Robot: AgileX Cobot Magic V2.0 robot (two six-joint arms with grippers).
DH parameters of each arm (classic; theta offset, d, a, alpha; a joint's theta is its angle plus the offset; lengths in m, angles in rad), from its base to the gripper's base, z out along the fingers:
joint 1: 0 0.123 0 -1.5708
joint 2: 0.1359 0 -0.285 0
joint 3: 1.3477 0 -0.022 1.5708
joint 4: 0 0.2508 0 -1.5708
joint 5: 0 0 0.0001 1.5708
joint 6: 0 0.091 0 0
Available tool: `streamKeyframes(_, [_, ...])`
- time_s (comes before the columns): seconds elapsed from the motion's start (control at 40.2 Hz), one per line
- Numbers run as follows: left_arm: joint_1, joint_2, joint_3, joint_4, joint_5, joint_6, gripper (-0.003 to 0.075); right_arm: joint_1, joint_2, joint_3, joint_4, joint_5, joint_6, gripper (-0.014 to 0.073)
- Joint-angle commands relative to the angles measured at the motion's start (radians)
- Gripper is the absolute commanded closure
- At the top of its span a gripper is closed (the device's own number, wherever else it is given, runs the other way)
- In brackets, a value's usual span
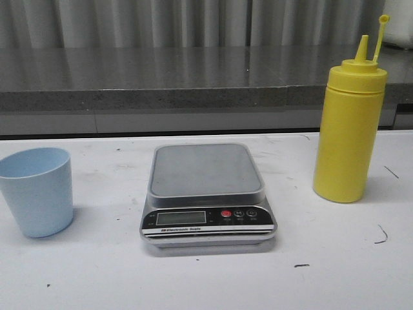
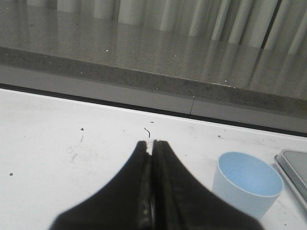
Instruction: Pour seasoning into cup on scale with both arms
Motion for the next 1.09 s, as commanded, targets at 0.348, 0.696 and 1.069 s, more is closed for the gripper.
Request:
streamKeyframes(0.348, [0.005, -0.016, 0.023, -0.009, -0.157, -0.006, 0.0740, -0.005, -0.016, -0.007, 0.004, -0.156, 0.002, 0.0664])
streamKeyframes(0.696, [0.005, -0.011, -0.058, -0.069, -0.469, -0.032, 0.0741, -0.005, -0.016, -0.123, 0.004, -0.225, 0.002, 0.0664])
streamKeyframes(1.069, [0.005, 0.317, -0.447, 0.250, -0.232, -0.030, 0.0741, -0.005, 0.225, -0.469, 0.020, 0.026, 0.002, 0.0664])
